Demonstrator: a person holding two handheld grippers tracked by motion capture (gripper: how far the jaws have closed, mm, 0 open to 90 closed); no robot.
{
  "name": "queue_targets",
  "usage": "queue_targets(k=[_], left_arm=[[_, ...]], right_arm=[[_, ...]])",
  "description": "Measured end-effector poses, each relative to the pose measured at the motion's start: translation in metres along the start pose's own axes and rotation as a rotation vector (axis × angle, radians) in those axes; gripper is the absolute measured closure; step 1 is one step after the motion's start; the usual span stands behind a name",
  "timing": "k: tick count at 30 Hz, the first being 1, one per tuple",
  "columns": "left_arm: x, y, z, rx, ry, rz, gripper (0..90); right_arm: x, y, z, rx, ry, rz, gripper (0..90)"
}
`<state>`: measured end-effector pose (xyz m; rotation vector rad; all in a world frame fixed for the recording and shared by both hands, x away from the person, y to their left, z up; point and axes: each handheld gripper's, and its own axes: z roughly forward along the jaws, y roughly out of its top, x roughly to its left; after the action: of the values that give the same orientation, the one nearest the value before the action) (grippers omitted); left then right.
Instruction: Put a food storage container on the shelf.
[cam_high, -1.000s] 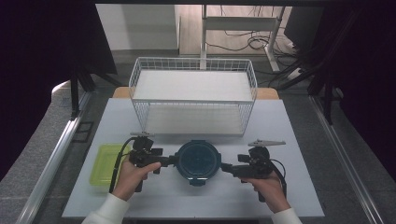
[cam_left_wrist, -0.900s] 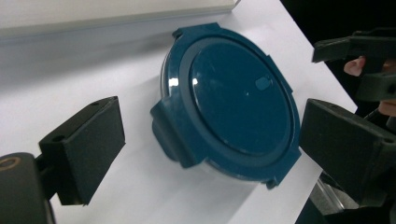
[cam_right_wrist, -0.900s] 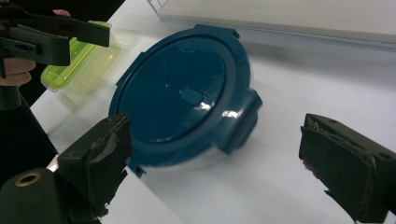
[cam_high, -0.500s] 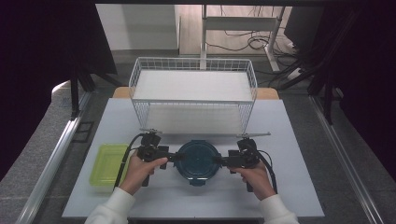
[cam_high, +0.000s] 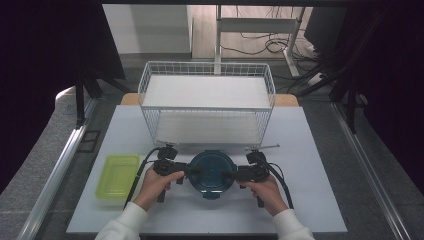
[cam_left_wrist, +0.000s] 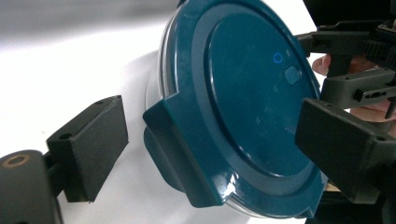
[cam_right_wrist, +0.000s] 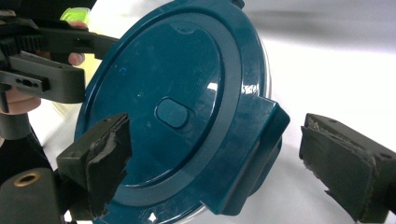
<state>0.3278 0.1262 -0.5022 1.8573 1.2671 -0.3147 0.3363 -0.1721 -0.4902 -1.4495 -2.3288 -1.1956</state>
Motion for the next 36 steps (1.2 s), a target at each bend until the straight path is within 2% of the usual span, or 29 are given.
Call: queue_targets(k=[2,3,11,12,14,15,16,18,23,27,28,32,36], left_arm=[[0.0,-0.001,0.001,0.002,-0.005,-0.002,9.5],[0.001,-0.001,0.003,0.009,-0.013,-0.005,10.2],[0.001,-0.005,0.012,0.037,-0.054,-0.063,16.6],[0.001,-0.006,0.012,0.036,-0.057,-0.072,18.0],[0.002,-0.006,0.011,0.035,-0.059,-0.079,19.8],[0.003,-0.006,0.011,0.031,-0.063,-0.093,19.8],[0.004,-0.006,0.01,0.031,-0.063,-0.102,21.7],[0.002,-0.007,0.01,0.024,-0.068,-0.11,22.4],[-0.002,-0.008,0.008,0.016,-0.054,-0.107,24.7],[-0.006,-0.012,0.003,0.0,-0.042,-0.087,27.8],[-0.011,-0.013,0.0,-0.005,-0.029,-0.073,28.8],[-0.019,-0.016,-0.004,-0.007,-0.007,-0.053,30.5],[-0.019,-0.016,-0.005,-0.009,-0.01,-0.057,31.1]], right_arm=[[-0.001,0.0,0.001,0.003,0.003,0.004,9.6],[-0.002,0.0,0.003,0.006,0.011,0.022,10.1],[-0.003,-0.003,0.009,0.028,0.04,0.074,14.2],[-0.003,-0.004,0.009,0.028,0.061,0.098,18.4],[-0.004,-0.004,0.008,0.027,0.064,0.128,20.5],[-0.004,-0.004,0.008,0.027,0.064,0.128,20.5],[-0.006,-0.004,0.007,0.021,0.068,0.167,23.4],[-0.007,-0.004,0.007,0.025,0.077,0.193,25.1],[-0.006,-0.005,0.005,0.024,0.078,0.208,27.0],[-0.004,-0.008,0.0,0.003,0.084,0.222,31.1],[-0.001,-0.01,-0.003,-0.008,0.082,0.23,32.1],[0.005,-0.012,-0.007,-0.017,0.071,0.225,33.1],[0.007,-0.013,-0.008,-0.017,0.065,0.213,33.3]])
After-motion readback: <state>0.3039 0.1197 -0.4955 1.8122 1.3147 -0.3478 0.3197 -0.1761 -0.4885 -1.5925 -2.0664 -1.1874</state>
